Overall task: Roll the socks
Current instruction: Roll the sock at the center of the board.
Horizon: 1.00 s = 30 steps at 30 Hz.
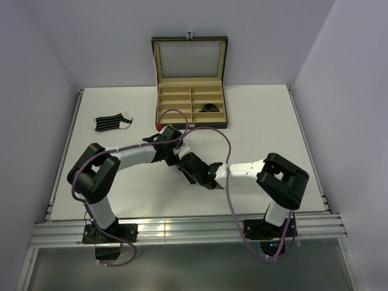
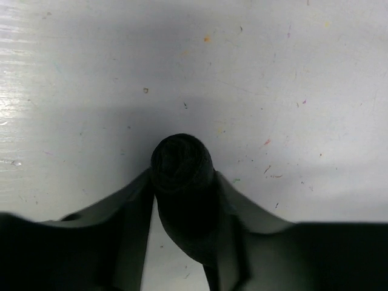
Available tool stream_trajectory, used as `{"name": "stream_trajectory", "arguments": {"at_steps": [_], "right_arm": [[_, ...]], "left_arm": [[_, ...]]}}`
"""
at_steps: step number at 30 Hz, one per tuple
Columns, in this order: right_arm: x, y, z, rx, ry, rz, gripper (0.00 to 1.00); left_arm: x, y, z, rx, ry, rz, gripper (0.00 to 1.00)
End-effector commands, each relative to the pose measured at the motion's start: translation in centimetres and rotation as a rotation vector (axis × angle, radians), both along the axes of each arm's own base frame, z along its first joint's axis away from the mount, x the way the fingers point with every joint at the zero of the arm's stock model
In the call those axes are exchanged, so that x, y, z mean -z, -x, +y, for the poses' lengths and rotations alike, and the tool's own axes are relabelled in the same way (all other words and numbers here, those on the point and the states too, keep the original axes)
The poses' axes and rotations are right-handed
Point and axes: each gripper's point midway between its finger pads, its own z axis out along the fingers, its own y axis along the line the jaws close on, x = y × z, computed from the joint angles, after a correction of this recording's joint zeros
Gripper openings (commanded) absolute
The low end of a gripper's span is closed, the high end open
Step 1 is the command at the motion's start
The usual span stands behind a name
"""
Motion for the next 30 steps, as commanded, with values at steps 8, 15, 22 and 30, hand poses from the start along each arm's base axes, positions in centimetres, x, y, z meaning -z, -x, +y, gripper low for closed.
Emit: {"name": "stream_trajectory", "arguments": {"at_steps": [8,15,22,30], "right_arm": [[0.1,1.0,-0.2,-0.021,-0.171,0.204,0.0],[0.3,1.0,0.3,-0.033,-0.204,0.271,0.0],[0.3,1.1,0.8,-0.04,-0.242,0.332,0.0],[0.0,0.7,1.0,-0.038,-0.268,0.366,0.0]], "left_arm": [[-0.7,1.1,1.9,-0.075,0.047,-0.026,0.66],[-1.0,1.1,1.8,-0.108,0.09,-0.038,0.66],[0.9,1.6,1.9,-0.119,0.081,0.01,0.56],[2.1,1.6,2.0,-0.123,0.049,0.041,0.23]]}}
